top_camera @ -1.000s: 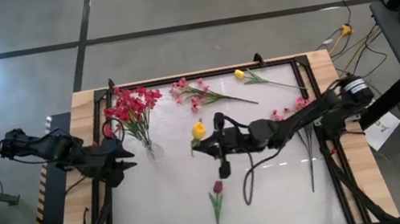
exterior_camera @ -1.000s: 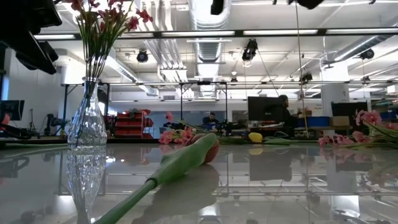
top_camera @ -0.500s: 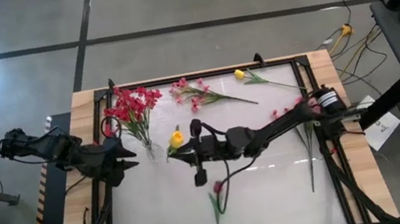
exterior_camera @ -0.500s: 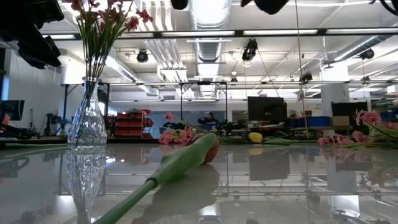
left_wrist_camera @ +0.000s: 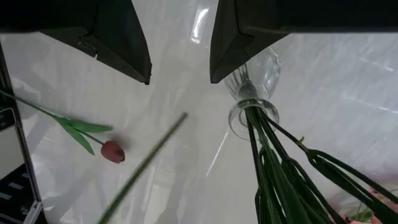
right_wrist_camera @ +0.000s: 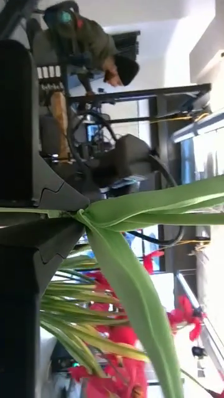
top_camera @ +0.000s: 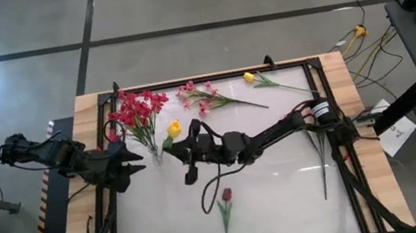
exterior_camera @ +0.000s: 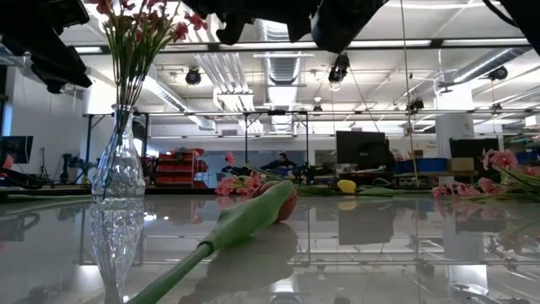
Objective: Sort flowers into vase by color
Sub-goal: Put the bottom yellow flower into the transparent vase
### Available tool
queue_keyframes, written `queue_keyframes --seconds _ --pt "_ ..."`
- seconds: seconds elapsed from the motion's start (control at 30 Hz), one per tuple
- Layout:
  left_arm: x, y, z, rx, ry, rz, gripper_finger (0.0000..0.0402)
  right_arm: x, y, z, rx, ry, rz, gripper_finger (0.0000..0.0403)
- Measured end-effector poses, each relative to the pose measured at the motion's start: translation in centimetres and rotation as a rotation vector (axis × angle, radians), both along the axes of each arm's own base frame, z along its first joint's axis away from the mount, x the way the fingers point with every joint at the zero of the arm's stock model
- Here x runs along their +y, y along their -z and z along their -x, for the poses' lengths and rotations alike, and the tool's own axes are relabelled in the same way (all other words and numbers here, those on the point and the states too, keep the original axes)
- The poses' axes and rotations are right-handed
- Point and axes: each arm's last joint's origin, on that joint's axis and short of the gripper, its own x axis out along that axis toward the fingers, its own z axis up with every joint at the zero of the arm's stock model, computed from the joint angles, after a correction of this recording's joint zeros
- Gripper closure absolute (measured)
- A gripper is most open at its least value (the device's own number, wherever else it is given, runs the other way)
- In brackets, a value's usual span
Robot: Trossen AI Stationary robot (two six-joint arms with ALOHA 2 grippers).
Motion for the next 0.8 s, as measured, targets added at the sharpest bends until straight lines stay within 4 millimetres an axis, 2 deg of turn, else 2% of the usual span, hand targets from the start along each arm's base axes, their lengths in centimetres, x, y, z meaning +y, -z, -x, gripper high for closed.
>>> queue_keyframes --seconds 0.33,0.53,0.8 --pt "0.0 0.0 0.0 0.004 0.018 -0.025 0.0249 -2.0 -2.5 -1.0 -0.093 0.086 0.014 0.0390" --pt "-0.1 0.1 -0.2 0.018 0.018 -0.022 0.0249 -3.0 -0.3 -2.6 -0.053 0.091 -0.030 0.0390" --pt "-0.1 0.2 -0.3 0.023 0.021 -0.021 0.0249 -3.4 0.2 -2.9 0.006 0.128 -0.057 0.0390"
